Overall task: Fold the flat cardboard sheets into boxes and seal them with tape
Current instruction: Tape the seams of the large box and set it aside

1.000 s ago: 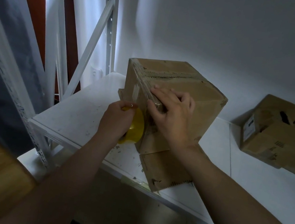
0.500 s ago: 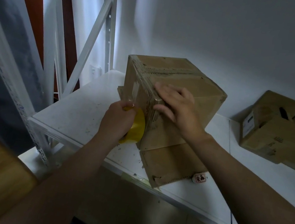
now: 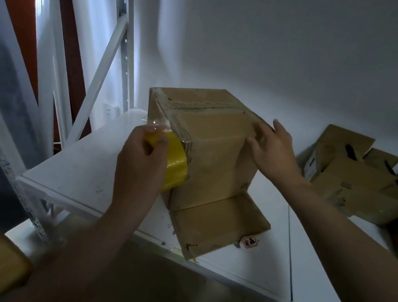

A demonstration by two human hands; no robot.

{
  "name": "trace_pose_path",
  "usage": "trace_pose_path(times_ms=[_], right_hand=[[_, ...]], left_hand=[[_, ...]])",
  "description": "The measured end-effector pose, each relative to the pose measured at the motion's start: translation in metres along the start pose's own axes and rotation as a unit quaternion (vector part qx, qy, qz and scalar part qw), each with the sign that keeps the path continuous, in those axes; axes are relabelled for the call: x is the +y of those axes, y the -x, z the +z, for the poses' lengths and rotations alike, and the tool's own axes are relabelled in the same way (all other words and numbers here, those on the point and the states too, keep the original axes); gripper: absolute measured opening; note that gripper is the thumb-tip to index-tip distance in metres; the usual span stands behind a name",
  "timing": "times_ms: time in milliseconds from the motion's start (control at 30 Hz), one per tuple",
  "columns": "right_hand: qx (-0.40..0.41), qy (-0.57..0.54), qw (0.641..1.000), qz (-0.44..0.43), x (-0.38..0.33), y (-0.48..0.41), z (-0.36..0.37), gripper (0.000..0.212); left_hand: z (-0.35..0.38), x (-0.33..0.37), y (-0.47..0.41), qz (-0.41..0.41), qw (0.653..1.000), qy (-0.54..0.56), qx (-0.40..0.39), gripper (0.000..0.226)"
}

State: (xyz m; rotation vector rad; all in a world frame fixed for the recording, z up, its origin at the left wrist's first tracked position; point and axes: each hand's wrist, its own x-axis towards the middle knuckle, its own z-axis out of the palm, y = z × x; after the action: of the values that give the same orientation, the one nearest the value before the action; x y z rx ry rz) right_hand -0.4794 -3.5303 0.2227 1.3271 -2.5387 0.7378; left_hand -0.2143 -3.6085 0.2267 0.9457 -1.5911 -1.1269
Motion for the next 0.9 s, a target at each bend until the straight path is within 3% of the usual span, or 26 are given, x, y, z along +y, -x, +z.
trace_pose_path(times_ms=[167,433,600,700,733,800,900], right_hand=[[-0.064,-0.046,0.996,0.042,0.007,-0.011,-0.011,0.059],[0.005,-0.001,1.000,0.026,0.014,0.018,-0.018,0.050],[-0.024,-0.108,0.994,0.025,0.004,0.041,-0.012,0.073],[0.013,-0.130,0.991,0.009,0.018,0.081,-0.002,0.058],[-0.006,-0.116,0.993,0.008,0.027,0.095,0.004,0.049],[-0.122,-0.054,0.991,0.017,0.044,0.123,0.013,0.039],[-0.278,0.052,0.958,0.038,0.063,0.155,0.020,0.045]], left_hand=[[0.029,0.007,0.007,0.045,0.997,-0.056,-0.040,0.029],[0.036,0.007,-0.026,0.029,0.994,-0.104,-0.008,0.033],[0.026,0.001,-0.027,0.011,0.993,-0.112,-0.030,0.036],[0.024,-0.002,-0.012,0.019,0.992,-0.120,-0.038,0.037],[0.025,-0.003,-0.006,0.023,0.991,-0.124,-0.049,0.037],[0.030,-0.003,0.009,0.028,0.987,-0.136,-0.077,0.035],[0.042,-0.005,0.032,0.038,0.980,-0.150,-0.122,0.034]])
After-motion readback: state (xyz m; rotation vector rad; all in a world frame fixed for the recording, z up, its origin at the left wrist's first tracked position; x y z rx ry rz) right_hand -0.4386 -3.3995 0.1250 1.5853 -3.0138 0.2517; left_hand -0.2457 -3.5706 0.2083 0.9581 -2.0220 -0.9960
